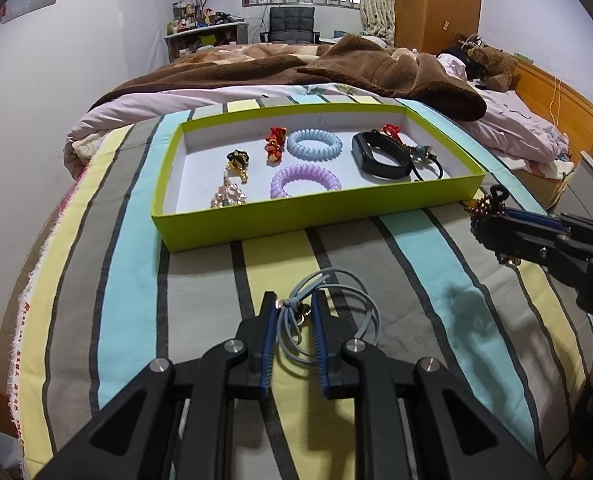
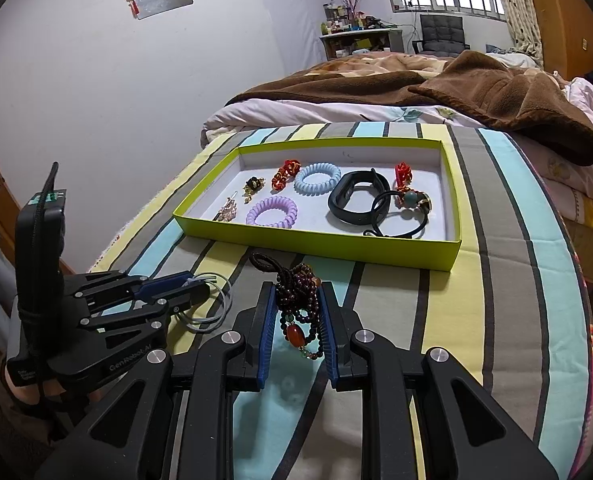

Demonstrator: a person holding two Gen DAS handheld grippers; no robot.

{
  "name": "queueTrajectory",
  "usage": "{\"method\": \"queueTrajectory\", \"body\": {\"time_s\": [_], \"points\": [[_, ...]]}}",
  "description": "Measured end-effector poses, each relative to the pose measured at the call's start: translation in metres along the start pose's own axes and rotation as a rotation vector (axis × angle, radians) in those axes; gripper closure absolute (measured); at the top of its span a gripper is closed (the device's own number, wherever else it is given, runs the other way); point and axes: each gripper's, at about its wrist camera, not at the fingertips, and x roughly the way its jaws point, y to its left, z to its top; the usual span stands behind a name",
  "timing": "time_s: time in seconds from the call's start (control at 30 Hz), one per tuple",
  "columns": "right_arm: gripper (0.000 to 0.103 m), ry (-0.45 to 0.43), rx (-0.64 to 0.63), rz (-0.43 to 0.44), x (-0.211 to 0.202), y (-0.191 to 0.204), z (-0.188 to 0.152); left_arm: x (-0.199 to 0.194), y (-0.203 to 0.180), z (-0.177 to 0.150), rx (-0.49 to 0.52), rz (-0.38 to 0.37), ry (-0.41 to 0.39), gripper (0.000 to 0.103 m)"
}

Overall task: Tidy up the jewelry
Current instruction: 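Carry the grey ties and beaded bracelet into the box and open both tools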

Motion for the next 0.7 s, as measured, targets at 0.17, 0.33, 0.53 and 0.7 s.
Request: {"method": "queueTrajectory", "body": {"time_s": [0.17,0.33,0.53,0.7], "points": [[0.081,-0.007,0.0,-0.006,-0.003,0.0,0.001,-0.006,0.003,0.001,-0.013,-0.007,-0.021,0.085],[0.081,-0.014,-0.001,-0.007,-0.007,0.002,0.002,-0.014,0.006,0.003,-0.029,-0.01,-0.038,0.085],[0.081,-0.032,0.002,-0.01,-0.015,0.002,0.006,-0.028,0.007,0.011,-0.039,-0.03,-0.079,0.085],[0.081,-0.055,0.003,-0.016,-0.024,0.002,0.011,-0.038,0.008,0.02,-0.044,-0.045,-0.109,0.085]]}}
